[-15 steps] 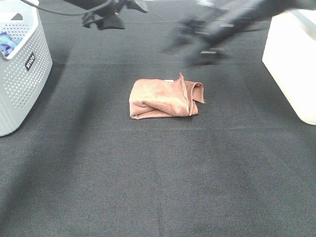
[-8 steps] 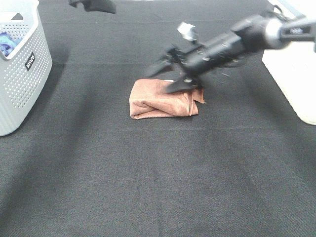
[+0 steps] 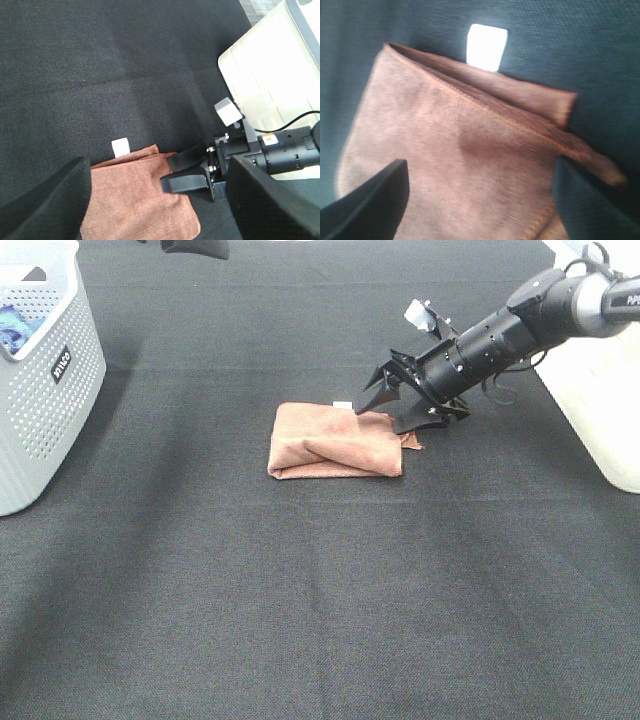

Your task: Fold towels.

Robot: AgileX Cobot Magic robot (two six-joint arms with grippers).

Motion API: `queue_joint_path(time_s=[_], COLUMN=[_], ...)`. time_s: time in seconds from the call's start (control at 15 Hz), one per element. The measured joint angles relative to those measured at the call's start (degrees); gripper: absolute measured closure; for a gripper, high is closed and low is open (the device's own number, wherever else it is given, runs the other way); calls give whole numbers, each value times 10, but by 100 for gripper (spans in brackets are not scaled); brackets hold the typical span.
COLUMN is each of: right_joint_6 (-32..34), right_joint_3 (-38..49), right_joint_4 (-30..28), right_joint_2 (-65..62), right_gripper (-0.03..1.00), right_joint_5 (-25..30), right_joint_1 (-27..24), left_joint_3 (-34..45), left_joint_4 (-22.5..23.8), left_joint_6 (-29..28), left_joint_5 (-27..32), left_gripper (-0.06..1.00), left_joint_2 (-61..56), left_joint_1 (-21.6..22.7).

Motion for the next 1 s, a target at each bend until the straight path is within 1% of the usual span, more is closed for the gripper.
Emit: queue_joint_path(time_s=[0.07,0.2,0.33,0.47,0.53,0.6,0.73,0.8,0.87,1.0], right_joint_6=[2,5,38,91,91,144,198,217,241,256], right_joint_3=[0,0,0,0,0,0,0,0,-1,0], right_joint_4=[-34,-76,-122,-184,-184,-239,-284,-296,-311,-344], right_joint_2=[-13,-51,-99,-145,-145,-180,-225,-244,-264,-286], right_gripper=[22,22,22,22,22,22,22,22,22,22], right_joint_5=[-15,-30,-29,-5,-5,26,86,120,167,179], right_joint_1=[-1,-2,-1,1,1,7,19,23,24,32], left_joint_3=[0,0,0,0,0,0,0,0,0,18], left_joint_4=[2,17,56,119,119,172,223,266,293,335], left_joint_6=[0,0,0,0,0,-5,-22,-36,-45,-66], left_joint_5=[2,17,38,70,70,109,156,194,206,209], left_gripper=[23,23,23,23,23,23,23,23,23,23], left_joint_2=[-1,-5,-21,-56,-56,-85,-117,-148,-168,-222], left_joint_1=[0,0,0,0,0,0,0,0,0,0])
